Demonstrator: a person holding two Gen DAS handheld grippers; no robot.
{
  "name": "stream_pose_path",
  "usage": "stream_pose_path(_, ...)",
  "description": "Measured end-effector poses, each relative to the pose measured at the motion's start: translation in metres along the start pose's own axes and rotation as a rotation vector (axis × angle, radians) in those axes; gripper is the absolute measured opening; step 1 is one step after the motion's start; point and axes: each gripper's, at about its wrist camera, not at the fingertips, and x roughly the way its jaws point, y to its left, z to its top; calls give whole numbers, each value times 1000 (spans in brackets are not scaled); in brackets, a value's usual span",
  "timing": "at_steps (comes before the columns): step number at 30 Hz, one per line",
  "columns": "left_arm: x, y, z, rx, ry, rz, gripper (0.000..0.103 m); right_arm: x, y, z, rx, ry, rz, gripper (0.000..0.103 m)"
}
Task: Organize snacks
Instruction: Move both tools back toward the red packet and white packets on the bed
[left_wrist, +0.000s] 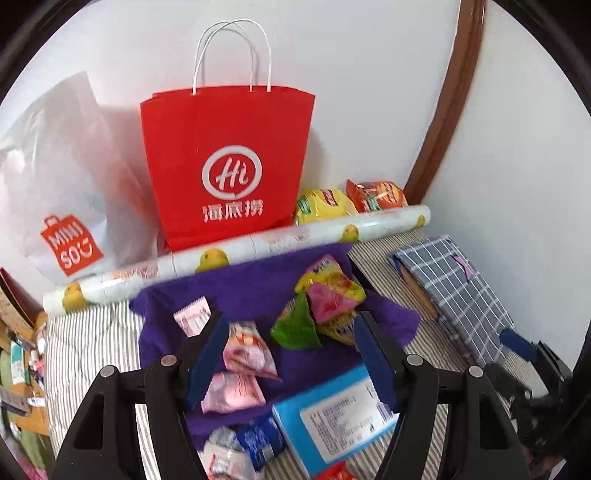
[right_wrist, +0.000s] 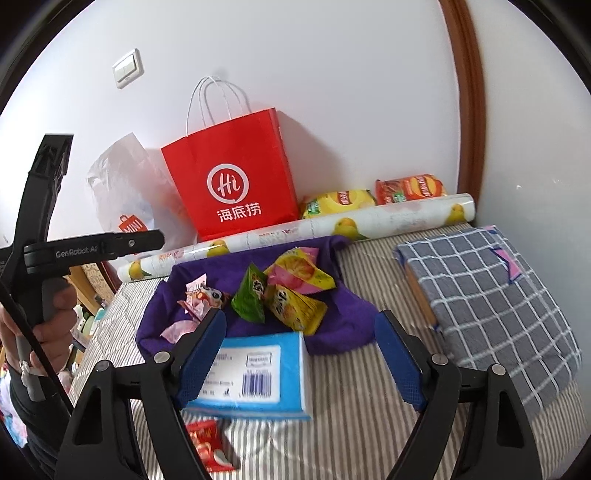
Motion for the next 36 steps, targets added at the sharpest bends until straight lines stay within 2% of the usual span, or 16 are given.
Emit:
stream_pose_path(6,-18,17,-30,-42,25,23,68,-18,1,-16,10,-1,-2,83)
stream_pose_path(9,-29,26,-45,-72,33,6,68,-22,7,-27,4,10,14,83)
stream_pose_path(16,-47,32,-73,-86,36,16,68,-32,24,-44,-18,23,38,83)
stream_pose_path(36,-55,21,-113,-88,69,5,68,-47,32,-68,-17,31,80,83)
